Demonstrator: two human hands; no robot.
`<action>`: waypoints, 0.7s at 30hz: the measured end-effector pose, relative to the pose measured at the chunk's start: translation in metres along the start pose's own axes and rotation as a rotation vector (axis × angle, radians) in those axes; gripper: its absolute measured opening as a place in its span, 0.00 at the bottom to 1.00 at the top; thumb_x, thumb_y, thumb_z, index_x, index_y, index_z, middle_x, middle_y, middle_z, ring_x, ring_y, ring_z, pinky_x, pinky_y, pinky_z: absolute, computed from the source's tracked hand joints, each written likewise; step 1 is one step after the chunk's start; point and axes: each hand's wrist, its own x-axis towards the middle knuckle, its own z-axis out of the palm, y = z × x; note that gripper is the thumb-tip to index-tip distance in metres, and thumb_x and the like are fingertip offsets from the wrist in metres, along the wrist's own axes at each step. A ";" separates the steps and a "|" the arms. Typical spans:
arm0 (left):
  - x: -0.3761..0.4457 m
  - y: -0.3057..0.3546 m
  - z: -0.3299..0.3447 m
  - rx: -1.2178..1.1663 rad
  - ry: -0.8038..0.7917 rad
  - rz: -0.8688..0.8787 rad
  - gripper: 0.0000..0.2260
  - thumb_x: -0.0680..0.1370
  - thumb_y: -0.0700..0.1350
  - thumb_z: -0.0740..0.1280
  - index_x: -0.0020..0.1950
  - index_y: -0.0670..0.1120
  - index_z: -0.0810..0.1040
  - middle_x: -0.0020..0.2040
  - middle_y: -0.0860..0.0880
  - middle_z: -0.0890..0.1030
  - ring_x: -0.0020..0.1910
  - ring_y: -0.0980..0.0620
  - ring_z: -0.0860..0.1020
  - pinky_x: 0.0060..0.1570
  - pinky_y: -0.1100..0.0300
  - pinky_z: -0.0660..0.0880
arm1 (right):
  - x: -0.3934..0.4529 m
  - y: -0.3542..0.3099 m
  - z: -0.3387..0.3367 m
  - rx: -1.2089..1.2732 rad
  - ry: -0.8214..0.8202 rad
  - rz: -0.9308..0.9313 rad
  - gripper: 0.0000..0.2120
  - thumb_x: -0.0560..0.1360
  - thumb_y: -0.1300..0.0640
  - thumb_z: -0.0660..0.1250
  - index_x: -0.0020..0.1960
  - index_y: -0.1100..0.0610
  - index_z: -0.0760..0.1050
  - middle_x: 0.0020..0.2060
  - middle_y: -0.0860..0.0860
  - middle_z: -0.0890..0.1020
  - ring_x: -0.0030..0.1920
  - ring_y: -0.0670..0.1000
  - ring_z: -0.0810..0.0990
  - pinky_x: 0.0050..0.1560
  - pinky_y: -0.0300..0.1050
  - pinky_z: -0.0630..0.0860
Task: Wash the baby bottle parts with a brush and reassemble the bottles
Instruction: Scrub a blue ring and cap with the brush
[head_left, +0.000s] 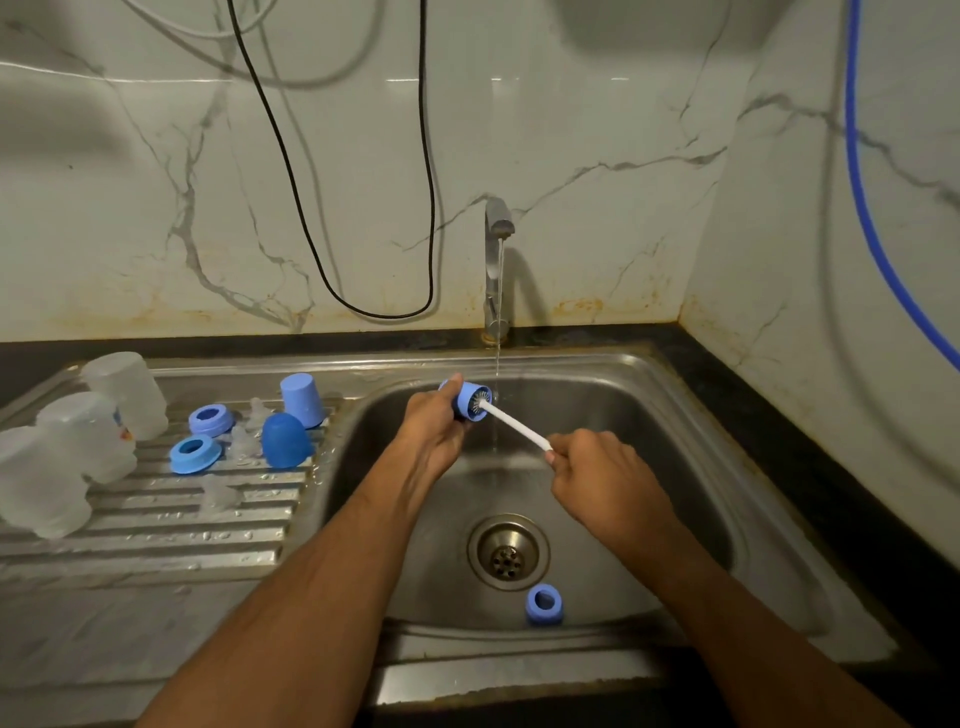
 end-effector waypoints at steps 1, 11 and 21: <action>0.002 -0.001 -0.001 0.015 0.006 0.014 0.12 0.81 0.39 0.67 0.60 0.33 0.75 0.52 0.38 0.78 0.45 0.46 0.82 0.43 0.53 0.83 | 0.000 -0.002 0.002 -0.015 -0.005 0.004 0.10 0.83 0.51 0.59 0.47 0.51 0.76 0.35 0.46 0.76 0.35 0.46 0.76 0.33 0.41 0.70; 0.006 0.005 -0.008 -0.048 0.047 0.024 0.14 0.81 0.40 0.67 0.64 0.34 0.75 0.54 0.38 0.78 0.49 0.46 0.81 0.55 0.49 0.81 | 0.010 0.009 0.007 0.281 -0.095 0.003 0.12 0.81 0.48 0.65 0.61 0.49 0.82 0.37 0.43 0.78 0.38 0.44 0.79 0.39 0.39 0.72; -0.001 0.007 -0.005 -0.009 0.015 -0.001 0.15 0.81 0.39 0.67 0.66 0.34 0.74 0.55 0.39 0.77 0.48 0.47 0.81 0.42 0.55 0.83 | -0.001 0.001 0.003 0.202 -0.081 -0.013 0.12 0.83 0.49 0.62 0.58 0.51 0.82 0.38 0.46 0.80 0.39 0.45 0.79 0.42 0.42 0.78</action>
